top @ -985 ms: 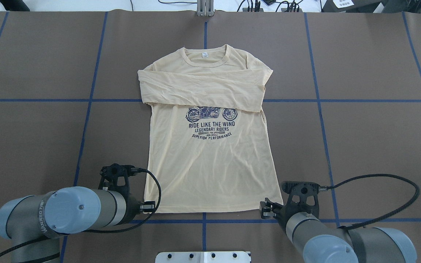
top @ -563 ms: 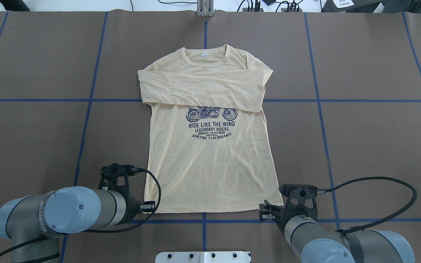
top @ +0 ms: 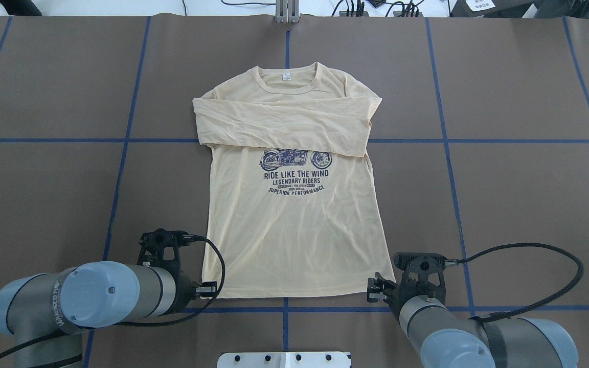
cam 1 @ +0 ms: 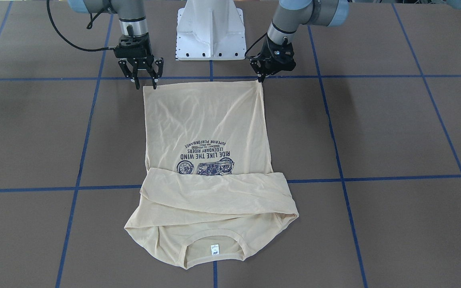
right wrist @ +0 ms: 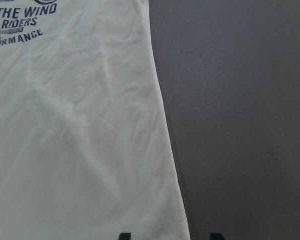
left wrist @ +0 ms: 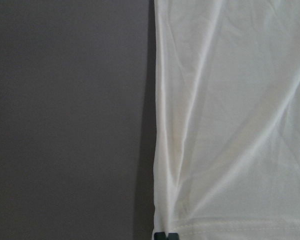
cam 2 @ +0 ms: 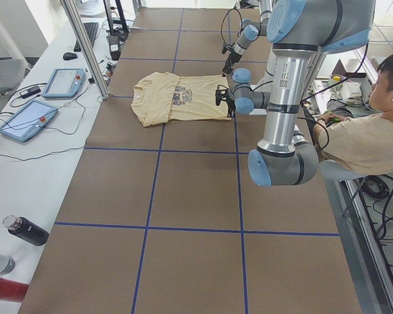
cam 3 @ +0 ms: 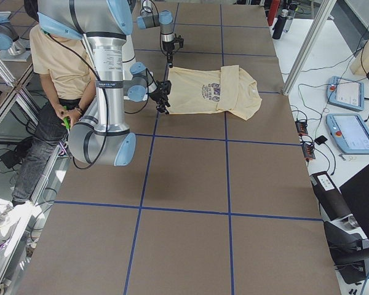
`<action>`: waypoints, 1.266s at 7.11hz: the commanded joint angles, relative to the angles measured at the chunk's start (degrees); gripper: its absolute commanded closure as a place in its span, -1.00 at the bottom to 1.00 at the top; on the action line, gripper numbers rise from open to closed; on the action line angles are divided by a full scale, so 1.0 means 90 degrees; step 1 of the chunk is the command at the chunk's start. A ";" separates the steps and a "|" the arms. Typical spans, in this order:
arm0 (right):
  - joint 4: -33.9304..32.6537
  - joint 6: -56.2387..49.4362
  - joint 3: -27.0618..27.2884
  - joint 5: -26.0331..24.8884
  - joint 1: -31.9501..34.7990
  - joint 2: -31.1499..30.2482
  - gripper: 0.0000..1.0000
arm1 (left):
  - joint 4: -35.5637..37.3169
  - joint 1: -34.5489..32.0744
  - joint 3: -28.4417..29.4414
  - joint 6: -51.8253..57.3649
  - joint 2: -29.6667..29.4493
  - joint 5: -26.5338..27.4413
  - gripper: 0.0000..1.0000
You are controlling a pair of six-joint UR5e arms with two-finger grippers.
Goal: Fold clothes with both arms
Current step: 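Grasp the hem corners with the left and right grippers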
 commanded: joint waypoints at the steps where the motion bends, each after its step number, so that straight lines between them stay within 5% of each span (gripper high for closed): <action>1: 0.0010 -0.0007 -0.0096 -0.0005 0.0023 0.0008 -0.13 | 0.0000 0.0003 -0.0032 0.0000 0.0005 -0.0001 1.00; 8: 0.0040 0.0041 -0.0146 -0.0005 -0.0055 0.0037 0.13 | 0.0000 0.0003 -0.0043 0.0000 -0.0014 -0.0001 1.00; 9: 0.0049 0.0051 -0.0146 -0.0005 -0.0055 0.0037 0.30 | 0.0000 0.0003 -0.0043 0.0000 -0.0015 -0.0001 1.00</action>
